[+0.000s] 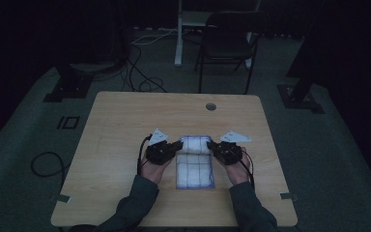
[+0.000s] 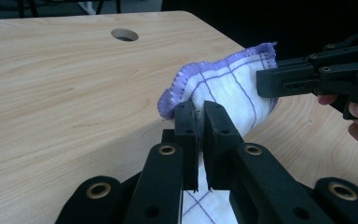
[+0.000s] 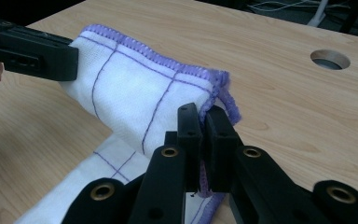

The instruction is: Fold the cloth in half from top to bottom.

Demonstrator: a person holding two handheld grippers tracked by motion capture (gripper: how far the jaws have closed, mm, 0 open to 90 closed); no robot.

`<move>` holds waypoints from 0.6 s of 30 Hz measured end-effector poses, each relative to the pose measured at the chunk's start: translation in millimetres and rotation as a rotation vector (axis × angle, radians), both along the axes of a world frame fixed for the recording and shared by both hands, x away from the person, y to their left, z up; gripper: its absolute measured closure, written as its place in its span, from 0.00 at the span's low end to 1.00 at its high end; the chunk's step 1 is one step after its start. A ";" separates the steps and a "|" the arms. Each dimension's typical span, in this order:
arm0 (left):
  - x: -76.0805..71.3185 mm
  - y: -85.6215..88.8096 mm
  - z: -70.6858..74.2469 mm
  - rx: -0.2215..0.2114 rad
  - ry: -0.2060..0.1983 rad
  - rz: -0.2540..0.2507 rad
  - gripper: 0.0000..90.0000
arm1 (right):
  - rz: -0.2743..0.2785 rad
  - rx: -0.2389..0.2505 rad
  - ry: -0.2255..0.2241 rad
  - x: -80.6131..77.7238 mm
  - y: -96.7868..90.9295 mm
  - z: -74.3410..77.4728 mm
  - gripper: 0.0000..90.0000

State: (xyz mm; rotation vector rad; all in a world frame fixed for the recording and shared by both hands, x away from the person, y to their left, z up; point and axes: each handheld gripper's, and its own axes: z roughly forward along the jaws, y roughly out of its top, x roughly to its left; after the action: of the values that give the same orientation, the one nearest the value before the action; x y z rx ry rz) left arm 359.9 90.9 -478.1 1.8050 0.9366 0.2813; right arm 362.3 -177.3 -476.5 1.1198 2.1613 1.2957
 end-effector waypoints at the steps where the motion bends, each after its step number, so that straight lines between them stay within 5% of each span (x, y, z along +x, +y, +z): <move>1: -0.5 0.0 -0.5 0.000 -0.001 0.001 0.95 | 0.002 -0.002 0.000 -0.6 -0.2 -0.4 0.97; 18: -12.8 2.3 -11.6 -0.001 0.020 -0.004 0.95 | 0.014 0.002 0.013 -13.2 0.2 -8.3 0.97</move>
State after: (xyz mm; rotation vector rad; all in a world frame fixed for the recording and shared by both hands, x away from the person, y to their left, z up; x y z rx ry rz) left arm 347.1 93.2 -489.7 1.8114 0.9468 0.2612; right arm 349.1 -177.1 -484.8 1.1183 2.1816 1.3007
